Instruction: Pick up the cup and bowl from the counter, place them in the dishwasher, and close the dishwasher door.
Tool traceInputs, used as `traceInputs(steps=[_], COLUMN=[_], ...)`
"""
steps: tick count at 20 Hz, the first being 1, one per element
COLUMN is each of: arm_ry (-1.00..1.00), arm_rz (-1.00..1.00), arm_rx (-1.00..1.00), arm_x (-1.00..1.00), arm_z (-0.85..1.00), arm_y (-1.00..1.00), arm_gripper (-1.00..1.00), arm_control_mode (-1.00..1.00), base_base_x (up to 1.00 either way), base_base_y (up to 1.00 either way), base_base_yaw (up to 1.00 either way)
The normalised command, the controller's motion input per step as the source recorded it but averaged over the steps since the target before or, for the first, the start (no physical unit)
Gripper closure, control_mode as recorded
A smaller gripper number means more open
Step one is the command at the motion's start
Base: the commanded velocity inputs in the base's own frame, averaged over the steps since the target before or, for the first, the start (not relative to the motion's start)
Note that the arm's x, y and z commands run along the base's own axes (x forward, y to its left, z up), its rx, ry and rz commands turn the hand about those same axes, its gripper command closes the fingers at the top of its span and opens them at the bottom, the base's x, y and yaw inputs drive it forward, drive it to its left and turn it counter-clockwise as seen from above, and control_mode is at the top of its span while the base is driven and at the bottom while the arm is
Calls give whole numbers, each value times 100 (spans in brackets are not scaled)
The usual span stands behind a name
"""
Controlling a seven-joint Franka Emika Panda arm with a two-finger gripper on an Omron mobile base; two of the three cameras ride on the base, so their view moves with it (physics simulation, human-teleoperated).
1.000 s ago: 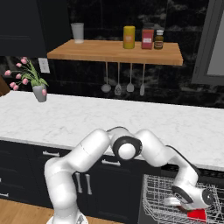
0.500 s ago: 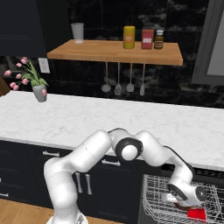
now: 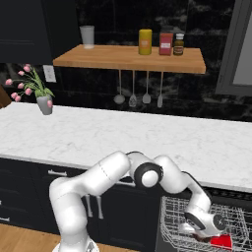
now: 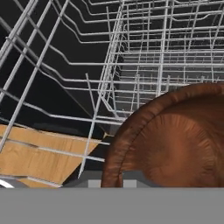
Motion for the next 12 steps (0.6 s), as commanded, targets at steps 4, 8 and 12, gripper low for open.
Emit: traceInputs(steps=[4,8,12], arm_ry=[0,2,0], arm_rz=[0,0,0], arm_rx=[1,0,0], arm_x=[0,0,-3], arm_z=[-59,-14,1], arm_y=[0,0,0], arm_gripper=[100,100,-100], arm_control_mode=[-100,-100,-100], base_base_x=[0,0,0], base_base_y=[0,0,0], base_base_yaw=[0,0,0])
